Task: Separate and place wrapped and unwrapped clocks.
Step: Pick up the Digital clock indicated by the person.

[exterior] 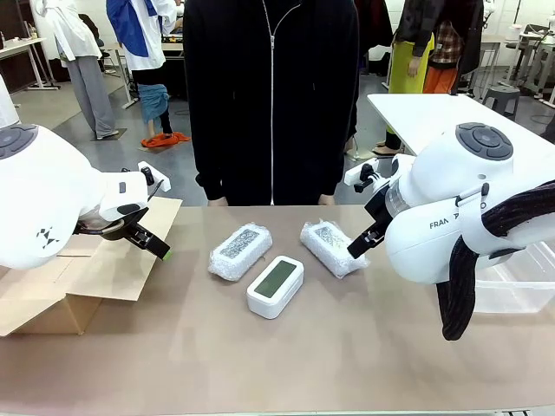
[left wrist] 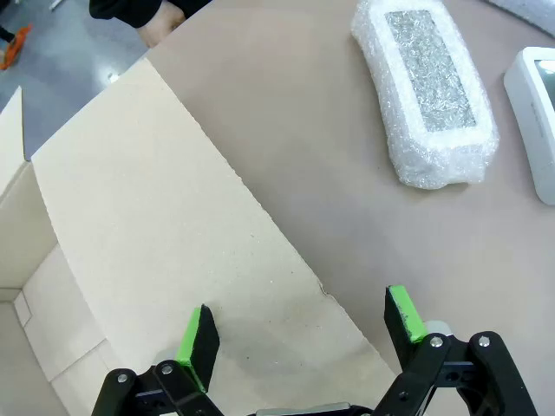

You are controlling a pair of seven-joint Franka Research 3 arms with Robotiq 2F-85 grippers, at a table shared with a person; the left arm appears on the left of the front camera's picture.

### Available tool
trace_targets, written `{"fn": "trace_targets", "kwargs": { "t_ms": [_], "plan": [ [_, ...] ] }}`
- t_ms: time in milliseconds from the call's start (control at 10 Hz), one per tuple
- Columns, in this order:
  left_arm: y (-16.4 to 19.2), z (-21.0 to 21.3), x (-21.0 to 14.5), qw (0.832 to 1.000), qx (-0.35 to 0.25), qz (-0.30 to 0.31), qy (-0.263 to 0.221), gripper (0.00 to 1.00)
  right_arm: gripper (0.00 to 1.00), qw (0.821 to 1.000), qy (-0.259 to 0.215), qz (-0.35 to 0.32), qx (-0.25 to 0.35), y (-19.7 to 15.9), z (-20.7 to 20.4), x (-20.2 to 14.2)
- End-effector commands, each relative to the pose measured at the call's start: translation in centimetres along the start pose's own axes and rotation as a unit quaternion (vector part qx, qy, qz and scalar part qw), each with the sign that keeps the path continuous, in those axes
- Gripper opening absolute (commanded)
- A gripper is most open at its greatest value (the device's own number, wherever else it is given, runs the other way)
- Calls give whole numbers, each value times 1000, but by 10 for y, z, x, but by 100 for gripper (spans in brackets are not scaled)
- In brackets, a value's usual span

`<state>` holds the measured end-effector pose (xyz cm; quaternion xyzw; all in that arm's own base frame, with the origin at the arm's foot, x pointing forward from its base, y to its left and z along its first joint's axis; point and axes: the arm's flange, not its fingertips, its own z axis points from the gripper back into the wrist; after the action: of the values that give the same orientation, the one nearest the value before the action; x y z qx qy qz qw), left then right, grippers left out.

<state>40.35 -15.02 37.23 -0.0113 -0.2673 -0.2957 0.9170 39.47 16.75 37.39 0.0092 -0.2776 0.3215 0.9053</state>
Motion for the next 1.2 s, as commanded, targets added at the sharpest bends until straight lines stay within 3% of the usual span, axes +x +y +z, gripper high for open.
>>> {"fn": "trace_targets", "kwargs": {
  "t_ms": [0, 100, 200, 400, 600, 1100],
  "plan": [
    [0, 0, 0, 1000, 0, 0, 0, 100, 100, 1000, 0, 0, 0, 0, 0, 0],
    [0, 0, 0, 1000, 0, 0, 0, 100, 100, 1000, 0, 0, 0, 0, 0, 0],
    [1, 26, 9, 999, 19, -25, -11, 100, 100, 1000, -14, 6, 11, -6, 23, 11],
    [11, 108, 10, 998, 30, -60, -21, 100, 100, 995, -33, 62, 73, -21, 94, 18],
    [13, 151, -10, 995, -32, -97, -1, 100, 100, 986, -43, 116, 115, -21, 143, 5],
    [10, 175, -63, 984, -102, -141, -35, 100, 100, 967, -126, 170, 141, 3, 206, -64]
  ]
}}
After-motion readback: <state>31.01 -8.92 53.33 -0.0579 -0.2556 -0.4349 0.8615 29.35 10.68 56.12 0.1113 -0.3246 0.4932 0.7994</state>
